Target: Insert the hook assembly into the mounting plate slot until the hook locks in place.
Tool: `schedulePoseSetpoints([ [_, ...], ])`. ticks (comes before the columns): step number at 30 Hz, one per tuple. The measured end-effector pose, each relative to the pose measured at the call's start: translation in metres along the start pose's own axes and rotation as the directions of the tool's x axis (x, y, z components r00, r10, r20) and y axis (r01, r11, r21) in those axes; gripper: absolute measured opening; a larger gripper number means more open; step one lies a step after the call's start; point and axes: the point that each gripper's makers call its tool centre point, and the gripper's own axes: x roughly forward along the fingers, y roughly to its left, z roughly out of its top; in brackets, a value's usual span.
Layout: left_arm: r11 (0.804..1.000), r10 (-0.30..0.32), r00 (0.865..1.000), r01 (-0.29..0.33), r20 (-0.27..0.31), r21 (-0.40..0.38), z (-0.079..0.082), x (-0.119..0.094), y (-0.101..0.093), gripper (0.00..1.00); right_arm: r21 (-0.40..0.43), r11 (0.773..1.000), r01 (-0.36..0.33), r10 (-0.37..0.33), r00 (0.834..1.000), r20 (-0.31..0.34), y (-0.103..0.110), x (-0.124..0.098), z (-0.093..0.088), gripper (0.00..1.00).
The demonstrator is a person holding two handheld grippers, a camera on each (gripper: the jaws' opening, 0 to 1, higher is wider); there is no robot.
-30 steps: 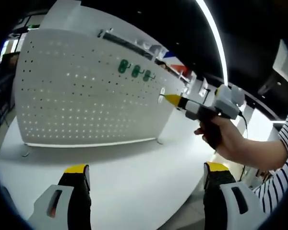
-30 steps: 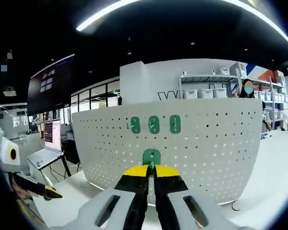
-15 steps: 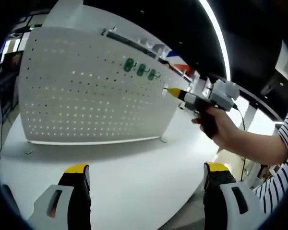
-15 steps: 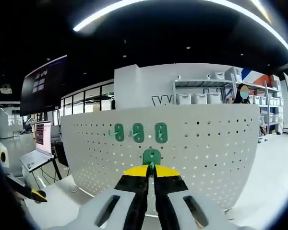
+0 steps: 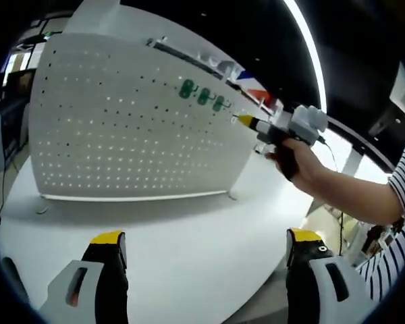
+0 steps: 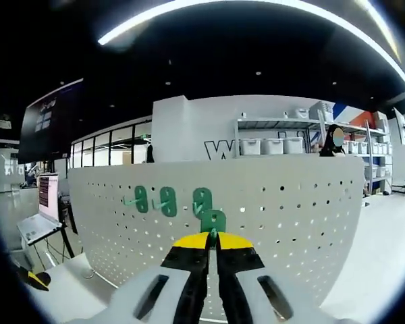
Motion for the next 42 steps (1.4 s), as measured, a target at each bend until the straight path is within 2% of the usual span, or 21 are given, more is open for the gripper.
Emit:
schedulePoseSetpoints([
  [19, 1.0, 0.014, 1.0, -0.014, -0.006, -0.023, -0.002, 0.001, 0.006, 1.0, -0.009, 0.999, 0.045, -0.044, 0.997, 0.057, -0.021, 0.02, 0.022, 0.0],
  [28, 0.999, 0.016, 1.0, -0.017, -0.015, -0.028, -0.003, 0.003, 0.009, 1.0, -0.021, 0.998, 0.057, -0.056, 0.996, 0.07, -0.028, 0.027, 0.025, 0.0],
  [32, 0.999, 0.014, 1.0, -0.014, -0.019, -0.031, -0.004, 0.005, 0.009, 1.0, -0.001, 0.998, 0.069, -0.069, 0.995, 0.074, -0.032, 0.029, 0.026, 0.0],
  [42, 0.999, 0.016, 1.0, -0.017, -0.02, -0.042, -0.002, 0.005, 0.012, 0.98, -0.021, 0.997, 0.071, -0.069, 0.995, 0.077, -0.031, 0.033, 0.024, 0.0],
])
